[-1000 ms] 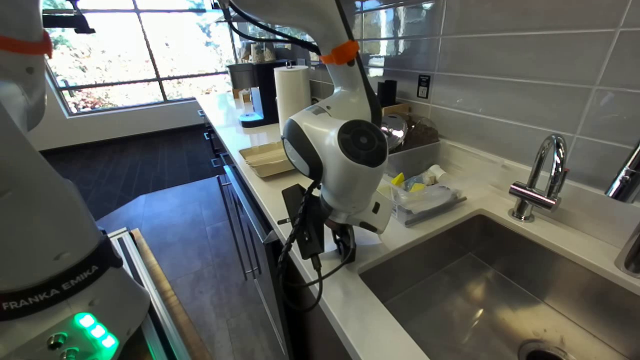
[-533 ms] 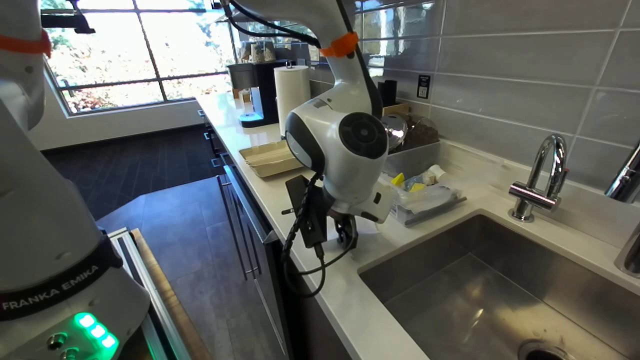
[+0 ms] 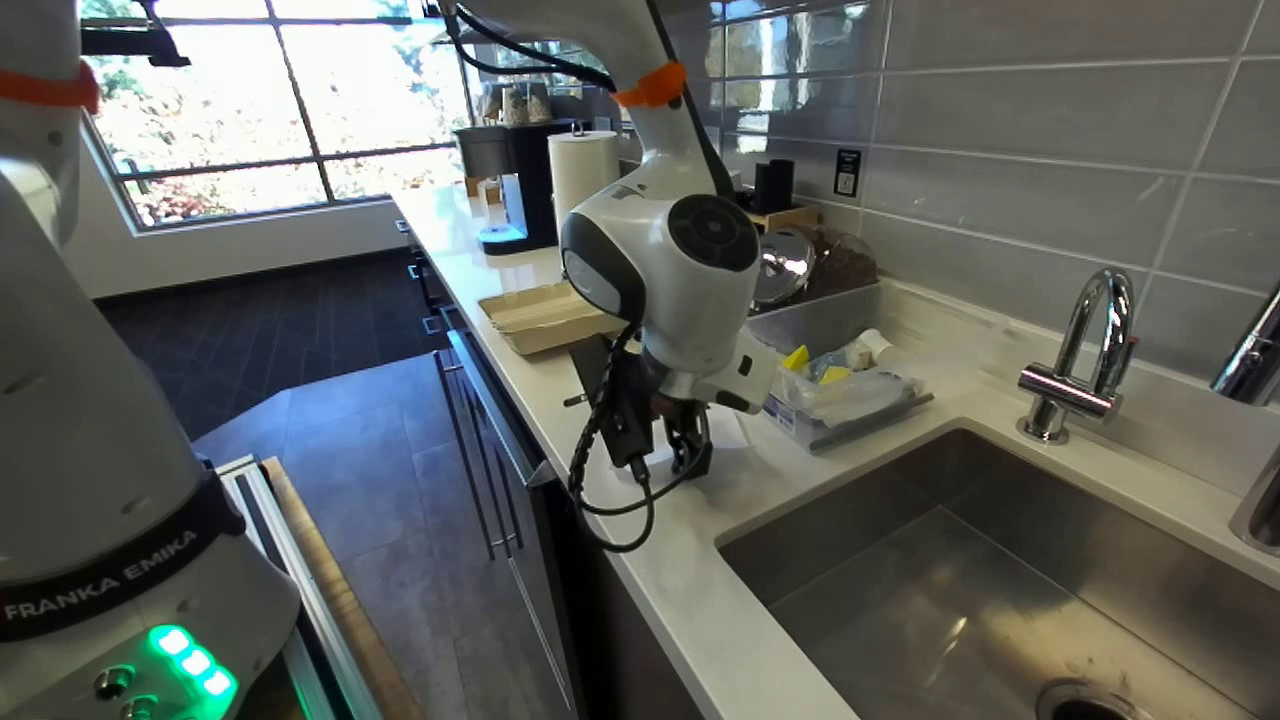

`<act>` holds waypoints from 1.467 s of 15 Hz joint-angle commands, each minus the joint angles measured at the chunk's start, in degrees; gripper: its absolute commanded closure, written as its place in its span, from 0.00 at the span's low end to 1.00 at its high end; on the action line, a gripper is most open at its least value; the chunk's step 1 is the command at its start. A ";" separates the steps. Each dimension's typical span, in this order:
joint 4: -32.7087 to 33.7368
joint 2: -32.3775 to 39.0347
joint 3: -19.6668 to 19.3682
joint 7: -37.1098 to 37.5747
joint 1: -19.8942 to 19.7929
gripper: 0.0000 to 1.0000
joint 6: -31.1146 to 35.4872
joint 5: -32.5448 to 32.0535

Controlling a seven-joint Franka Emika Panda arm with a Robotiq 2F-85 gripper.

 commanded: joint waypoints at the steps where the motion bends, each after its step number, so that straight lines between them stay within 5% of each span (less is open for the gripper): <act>1: 0.36 0.86 -0.04 3.80 3.53 0.00 6.65 -2.73; 11: 3.34 1.51 1.26 4.96 6.76 0.00 10.63 -1.72; 22: 4.79 5.34 0.52 16.82 14.76 0.00 16.14 -10.47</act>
